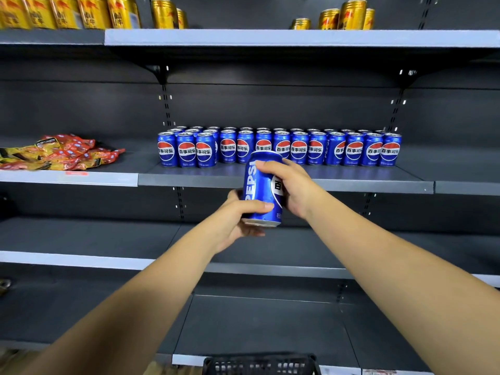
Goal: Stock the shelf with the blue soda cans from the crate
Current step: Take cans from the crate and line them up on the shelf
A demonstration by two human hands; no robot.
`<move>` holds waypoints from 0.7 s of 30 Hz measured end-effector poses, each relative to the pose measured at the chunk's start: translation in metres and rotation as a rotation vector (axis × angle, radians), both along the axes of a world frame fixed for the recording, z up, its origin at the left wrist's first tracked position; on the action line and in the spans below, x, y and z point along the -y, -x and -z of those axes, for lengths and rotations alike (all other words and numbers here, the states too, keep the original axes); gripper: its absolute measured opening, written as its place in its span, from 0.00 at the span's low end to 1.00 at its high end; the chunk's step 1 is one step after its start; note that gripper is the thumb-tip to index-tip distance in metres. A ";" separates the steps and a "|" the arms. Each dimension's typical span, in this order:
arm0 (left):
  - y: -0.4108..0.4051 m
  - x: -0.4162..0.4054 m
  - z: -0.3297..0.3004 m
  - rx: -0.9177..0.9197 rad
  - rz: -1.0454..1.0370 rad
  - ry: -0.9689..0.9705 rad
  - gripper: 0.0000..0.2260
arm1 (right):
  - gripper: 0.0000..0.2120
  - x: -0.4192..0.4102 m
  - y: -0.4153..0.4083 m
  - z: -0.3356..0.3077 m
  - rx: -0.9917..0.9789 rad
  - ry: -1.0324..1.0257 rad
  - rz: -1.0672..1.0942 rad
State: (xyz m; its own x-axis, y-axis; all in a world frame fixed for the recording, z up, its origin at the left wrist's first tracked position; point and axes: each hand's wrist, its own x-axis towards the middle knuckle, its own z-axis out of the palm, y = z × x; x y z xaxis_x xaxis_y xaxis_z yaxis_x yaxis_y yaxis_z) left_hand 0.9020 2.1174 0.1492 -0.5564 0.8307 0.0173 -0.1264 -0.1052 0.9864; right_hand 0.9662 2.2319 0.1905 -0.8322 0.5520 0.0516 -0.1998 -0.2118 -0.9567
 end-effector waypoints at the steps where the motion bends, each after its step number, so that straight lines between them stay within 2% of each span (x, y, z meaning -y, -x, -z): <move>1: -0.001 0.001 -0.002 -0.045 -0.034 0.009 0.40 | 0.14 0.001 0.000 -0.003 -0.008 -0.025 0.020; 3: -0.005 -0.001 -0.005 -0.207 -0.079 0.044 0.34 | 0.17 0.001 0.002 -0.006 -0.015 -0.116 0.046; 5: -0.008 -0.004 -0.005 -0.364 -0.140 0.074 0.24 | 0.18 0.003 0.005 -0.008 -0.007 -0.176 0.067; 8: -0.006 -0.007 0.000 -0.463 -0.239 0.115 0.29 | 0.21 0.008 0.005 -0.010 -0.019 -0.173 0.038; 11: -0.001 -0.002 0.001 -0.417 -0.195 0.083 0.22 | 0.25 0.005 0.004 -0.011 -0.042 -0.154 -0.010; 13: -0.002 0.003 -0.002 -0.354 -0.106 0.038 0.19 | 0.21 0.001 0.002 -0.013 -0.058 -0.081 -0.078; 17: -0.003 0.009 -0.004 -0.247 0.023 0.002 0.21 | 0.09 -0.005 -0.003 -0.014 -0.062 -0.054 -0.222; 21: -0.006 0.008 -0.001 -0.162 0.075 0.069 0.27 | 0.16 -0.002 -0.003 -0.011 -0.030 -0.063 -0.110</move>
